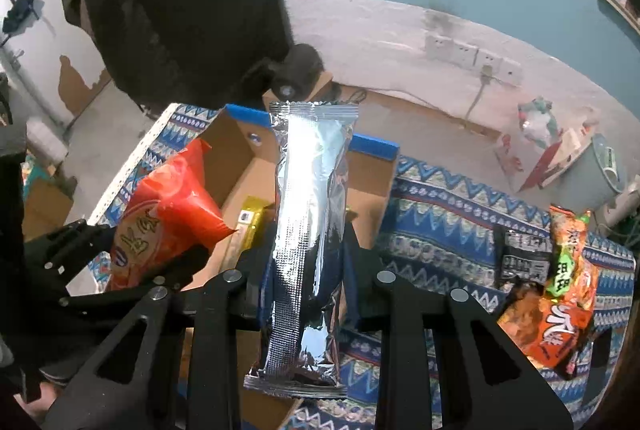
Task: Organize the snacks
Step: 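Lower orange bag into box with left tool while right tool drops silver bar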
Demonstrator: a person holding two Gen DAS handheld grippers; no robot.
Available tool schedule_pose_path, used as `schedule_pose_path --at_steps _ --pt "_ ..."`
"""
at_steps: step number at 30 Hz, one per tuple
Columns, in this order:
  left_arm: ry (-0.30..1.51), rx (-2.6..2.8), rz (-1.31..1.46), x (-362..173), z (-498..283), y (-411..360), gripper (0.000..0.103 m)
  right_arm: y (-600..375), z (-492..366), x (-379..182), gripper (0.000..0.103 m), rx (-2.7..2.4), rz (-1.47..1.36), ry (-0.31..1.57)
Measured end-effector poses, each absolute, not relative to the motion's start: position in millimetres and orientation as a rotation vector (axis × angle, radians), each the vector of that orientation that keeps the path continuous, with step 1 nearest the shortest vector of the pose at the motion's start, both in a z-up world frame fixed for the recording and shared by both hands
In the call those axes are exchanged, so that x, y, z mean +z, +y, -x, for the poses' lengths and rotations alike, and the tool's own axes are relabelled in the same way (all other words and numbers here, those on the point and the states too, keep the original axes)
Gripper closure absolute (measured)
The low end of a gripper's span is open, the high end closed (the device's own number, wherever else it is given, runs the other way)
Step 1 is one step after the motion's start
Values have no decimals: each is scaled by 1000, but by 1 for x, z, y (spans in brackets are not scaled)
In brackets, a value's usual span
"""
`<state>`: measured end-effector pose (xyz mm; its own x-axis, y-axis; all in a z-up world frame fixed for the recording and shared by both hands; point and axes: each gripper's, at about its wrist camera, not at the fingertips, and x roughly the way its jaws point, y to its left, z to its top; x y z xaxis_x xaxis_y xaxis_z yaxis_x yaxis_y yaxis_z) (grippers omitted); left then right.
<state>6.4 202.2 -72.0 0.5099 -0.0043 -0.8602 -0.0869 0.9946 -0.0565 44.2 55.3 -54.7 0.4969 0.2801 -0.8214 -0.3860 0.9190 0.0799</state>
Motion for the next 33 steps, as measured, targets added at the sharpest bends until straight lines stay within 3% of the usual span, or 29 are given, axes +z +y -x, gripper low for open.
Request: schedule_pose_path --at_steps 7,10,12,28,33 --pt "1080 92 105 -84 -8 215 45 61 -54 -67 77 414 92 1015" --pt "1082 118 91 -84 -9 218 39 63 -55 -71 77 418 85 1032" --pt "1078 134 93 -82 -9 220 30 64 -55 -73 76 420 85 1038" --pt "1053 139 123 -69 -5 227 30 71 -54 -82 75 451 71 1076" --pt "1060 140 123 -70 -5 226 30 69 -53 -80 61 451 57 1075"
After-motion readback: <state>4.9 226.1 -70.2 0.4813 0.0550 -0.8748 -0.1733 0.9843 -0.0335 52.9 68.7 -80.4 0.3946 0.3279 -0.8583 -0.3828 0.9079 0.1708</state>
